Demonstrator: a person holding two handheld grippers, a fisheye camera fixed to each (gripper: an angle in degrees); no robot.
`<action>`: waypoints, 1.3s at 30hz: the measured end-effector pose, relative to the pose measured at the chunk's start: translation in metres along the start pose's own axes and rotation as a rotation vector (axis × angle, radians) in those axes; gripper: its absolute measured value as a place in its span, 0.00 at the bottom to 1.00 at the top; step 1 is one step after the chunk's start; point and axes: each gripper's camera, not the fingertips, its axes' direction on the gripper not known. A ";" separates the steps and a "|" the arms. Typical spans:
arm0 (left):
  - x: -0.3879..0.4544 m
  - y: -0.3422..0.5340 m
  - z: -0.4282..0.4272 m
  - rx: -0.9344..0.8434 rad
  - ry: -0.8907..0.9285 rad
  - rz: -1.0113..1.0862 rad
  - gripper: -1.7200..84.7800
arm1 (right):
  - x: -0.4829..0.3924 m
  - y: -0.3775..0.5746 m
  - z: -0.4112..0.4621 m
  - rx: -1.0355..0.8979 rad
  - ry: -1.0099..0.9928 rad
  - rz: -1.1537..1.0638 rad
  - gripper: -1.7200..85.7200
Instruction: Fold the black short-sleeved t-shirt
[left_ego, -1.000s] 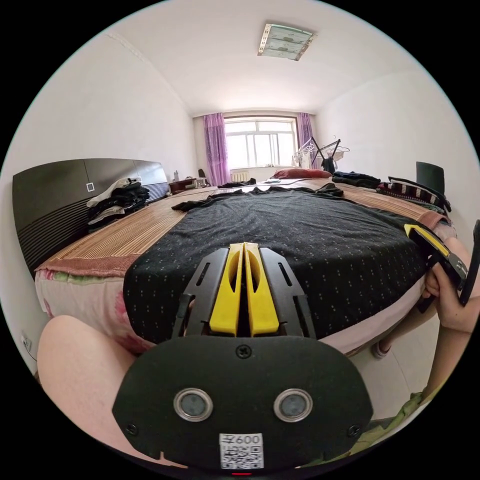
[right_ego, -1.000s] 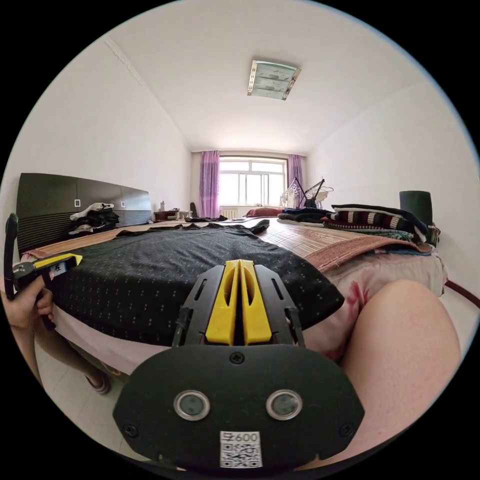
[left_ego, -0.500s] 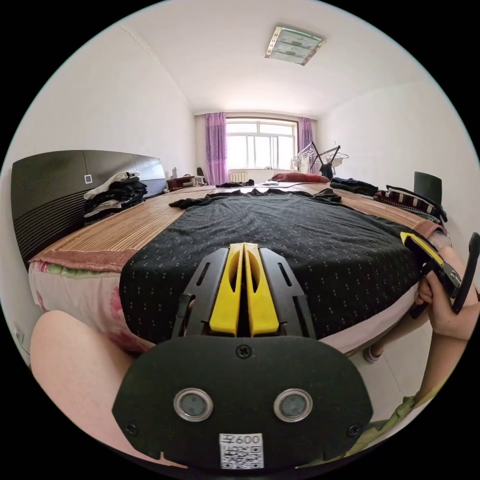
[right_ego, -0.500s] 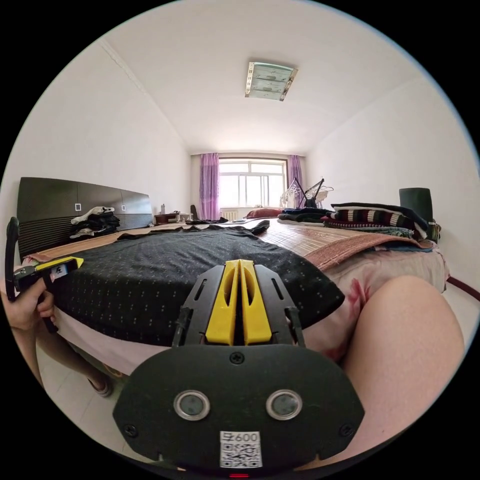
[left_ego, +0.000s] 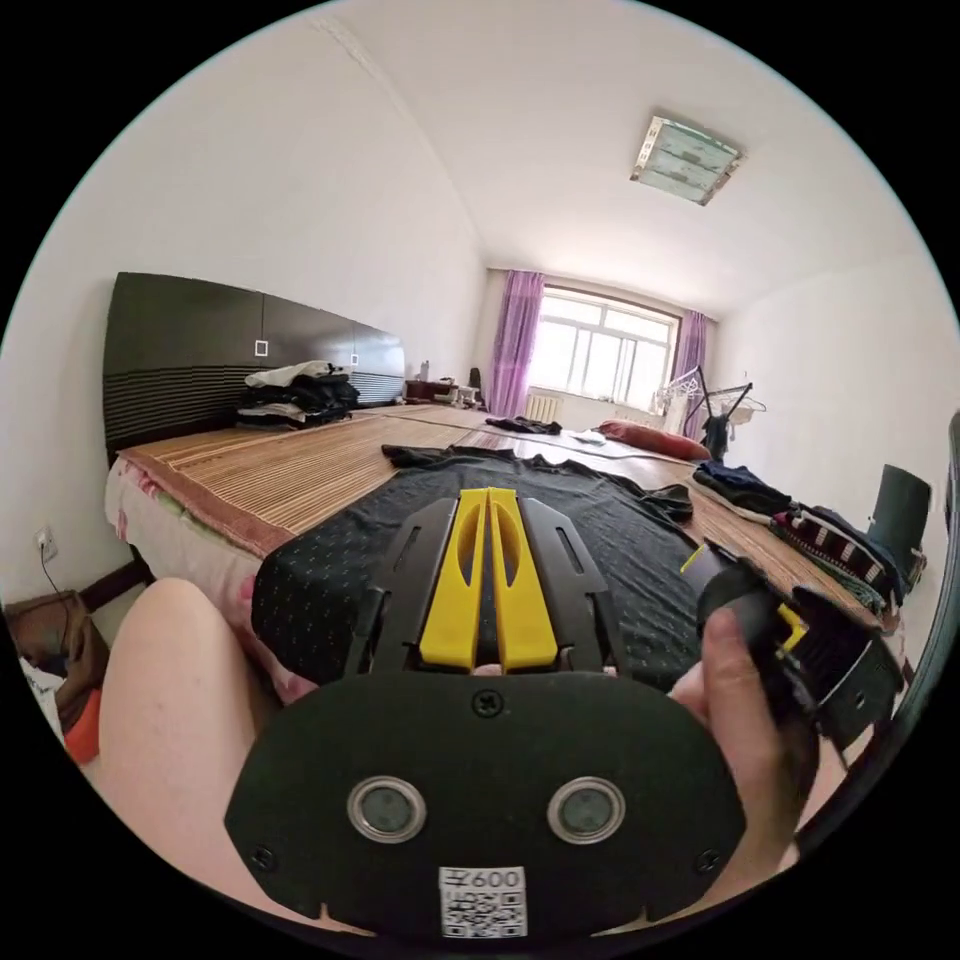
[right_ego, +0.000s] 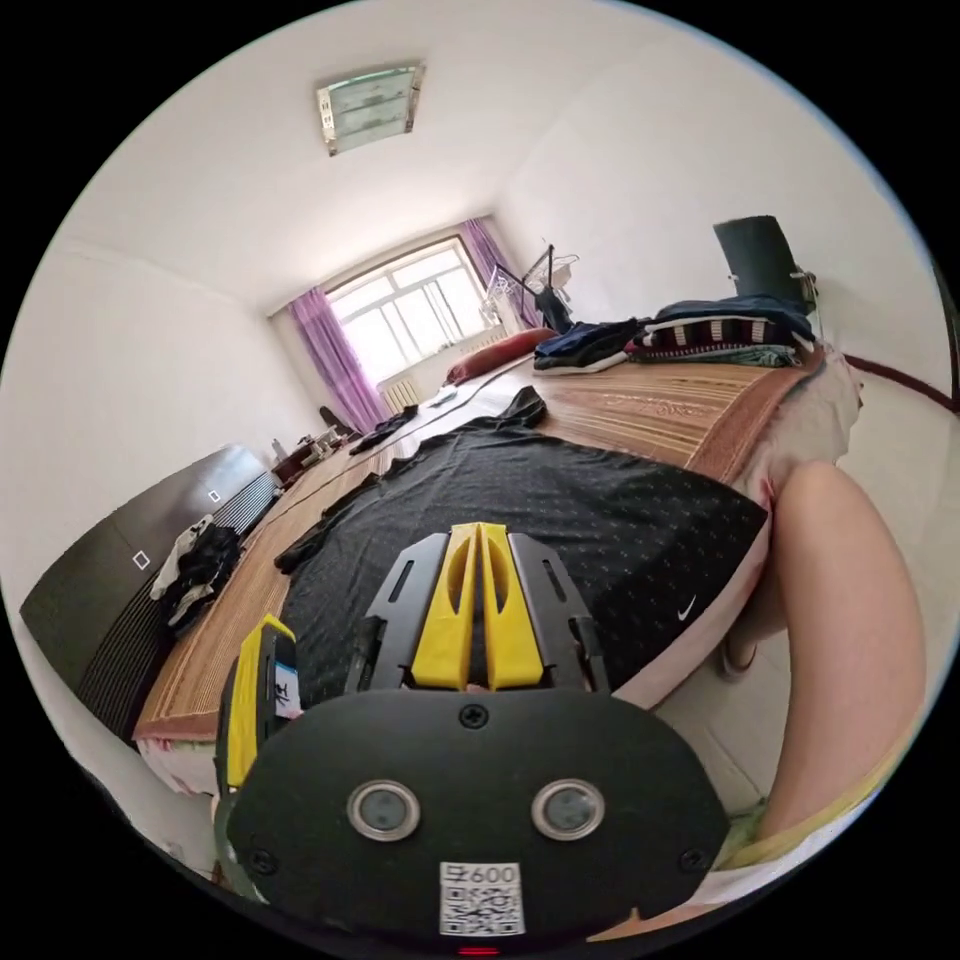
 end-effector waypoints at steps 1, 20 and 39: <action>0.000 -0.002 0.001 -0.050 -0.038 -0.031 0.02 | -0.004 0.002 -0.002 -0.002 -0.018 0.023 0.01; -0.012 0.003 -0.076 0.150 0.110 0.141 0.02 | -0.047 -0.017 -0.103 0.063 -0.288 -0.123 0.01; 0.002 0.009 -0.058 0.011 0.167 0.230 0.02 | -0.059 -0.021 -0.103 -0.103 -0.224 -0.041 0.01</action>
